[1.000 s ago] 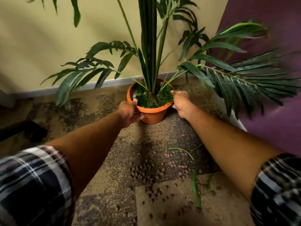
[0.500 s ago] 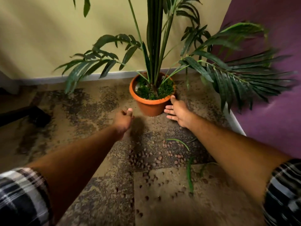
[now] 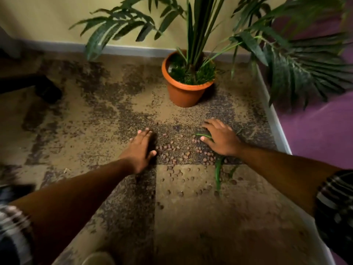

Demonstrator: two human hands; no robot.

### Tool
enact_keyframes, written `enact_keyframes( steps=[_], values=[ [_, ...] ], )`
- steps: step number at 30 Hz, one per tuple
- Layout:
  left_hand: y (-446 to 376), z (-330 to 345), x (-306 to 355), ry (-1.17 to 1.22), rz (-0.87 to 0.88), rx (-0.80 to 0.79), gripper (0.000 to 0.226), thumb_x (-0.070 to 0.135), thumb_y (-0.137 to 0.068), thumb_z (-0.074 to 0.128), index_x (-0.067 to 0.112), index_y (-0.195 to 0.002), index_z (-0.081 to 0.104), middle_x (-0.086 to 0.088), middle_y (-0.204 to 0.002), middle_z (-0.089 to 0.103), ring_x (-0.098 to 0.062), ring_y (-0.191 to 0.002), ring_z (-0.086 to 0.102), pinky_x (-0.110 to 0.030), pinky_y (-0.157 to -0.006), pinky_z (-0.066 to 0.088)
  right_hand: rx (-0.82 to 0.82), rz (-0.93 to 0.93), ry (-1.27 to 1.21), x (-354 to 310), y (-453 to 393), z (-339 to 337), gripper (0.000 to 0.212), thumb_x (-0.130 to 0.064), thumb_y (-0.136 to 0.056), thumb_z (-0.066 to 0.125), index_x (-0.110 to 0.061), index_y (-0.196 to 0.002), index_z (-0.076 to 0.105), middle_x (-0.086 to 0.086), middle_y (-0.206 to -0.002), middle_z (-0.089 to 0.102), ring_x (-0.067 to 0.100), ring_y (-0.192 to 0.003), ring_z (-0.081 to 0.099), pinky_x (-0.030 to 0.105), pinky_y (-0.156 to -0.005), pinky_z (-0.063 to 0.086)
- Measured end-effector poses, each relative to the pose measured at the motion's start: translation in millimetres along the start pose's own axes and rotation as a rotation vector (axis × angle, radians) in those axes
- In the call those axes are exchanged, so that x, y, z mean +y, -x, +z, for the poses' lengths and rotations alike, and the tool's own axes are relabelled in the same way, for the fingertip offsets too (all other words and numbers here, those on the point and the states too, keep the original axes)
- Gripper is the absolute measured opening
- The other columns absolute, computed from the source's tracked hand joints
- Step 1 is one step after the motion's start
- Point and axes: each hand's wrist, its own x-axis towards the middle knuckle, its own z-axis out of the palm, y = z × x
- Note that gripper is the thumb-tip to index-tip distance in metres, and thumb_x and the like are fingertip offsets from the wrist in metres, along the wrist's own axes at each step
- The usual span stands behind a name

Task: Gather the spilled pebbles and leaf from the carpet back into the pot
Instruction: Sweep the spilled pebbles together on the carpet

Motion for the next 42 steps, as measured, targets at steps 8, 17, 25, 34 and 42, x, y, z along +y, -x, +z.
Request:
enact_keyframes(
  steps=[8, 17, 25, 34, 42],
  values=[
    [9, 30, -19, -0.005, -0.022, 0.015, 0.078, 0.047, -0.102, 0.042, 0.02, -0.162, -0.001, 0.0, -0.169, -0.006, -0.023, -0.155, -0.007, -0.046, -0.124, 0.002, -0.027, 0.359, -0.045, 24, 36, 35, 0.082, -0.071, -0.098, 0.027, -0.023, -0.163, 0.013, 0.011, -0.171, 0.0, 0.037, -0.157, -0.003, 0.057, -0.126, 0.009],
    [12, 49, 0, -0.075, 0.102, -0.029, 0.086, 0.062, -0.098, 0.035, 0.022, -0.161, -0.007, 0.0, -0.167, -0.017, -0.02, -0.151, -0.021, -0.04, -0.122, -0.006, 0.06, 0.112, -0.37, -41, 57, 65, 0.074, -0.049, -0.1, 0.053, -0.013, -0.159, 0.028, 0.009, -0.171, 0.012, 0.028, -0.158, 0.004, 0.046, -0.128, 0.013],
    [-5, 42, 7, -0.033, 0.057, 0.085, 0.083, 0.06, -0.098, 0.033, 0.015, -0.162, 0.005, -0.006, -0.169, -0.007, -0.029, -0.154, -0.013, -0.048, -0.124, 0.0, 0.38, -0.076, -0.172, -52, 60, 35, 0.046, -0.053, -0.101, 0.045, -0.027, -0.137, 0.056, -0.006, -0.153, 0.046, 0.019, -0.136, 0.046, 0.048, -0.11, 0.036],
    [-25, 16, -26, -0.115, -0.099, 0.14, 0.09, 0.06, -0.098, 0.036, 0.003, -0.16, 0.004, -0.018, -0.167, -0.007, -0.036, -0.154, -0.01, -0.049, -0.123, 0.001, -0.023, 0.41, -0.254, 16, -6, 19, 0.083, -0.063, -0.099, 0.042, -0.019, -0.163, 0.013, 0.007, -0.172, 0.004, 0.032, -0.158, 0.006, 0.046, -0.126, 0.013],
    [-60, 10, -17, -0.098, -0.076, 0.119, 0.089, 0.059, -0.098, 0.04, 0.008, -0.161, 0.001, -0.016, -0.167, -0.008, -0.035, -0.154, -0.007, -0.048, -0.123, 0.002, 0.11, -0.025, -0.347, -51, 26, 52, 0.061, -0.046, -0.102, 0.048, -0.009, -0.151, 0.043, 0.007, -0.161, 0.035, 0.027, -0.153, 0.024, 0.051, -0.122, 0.03]
  ],
)
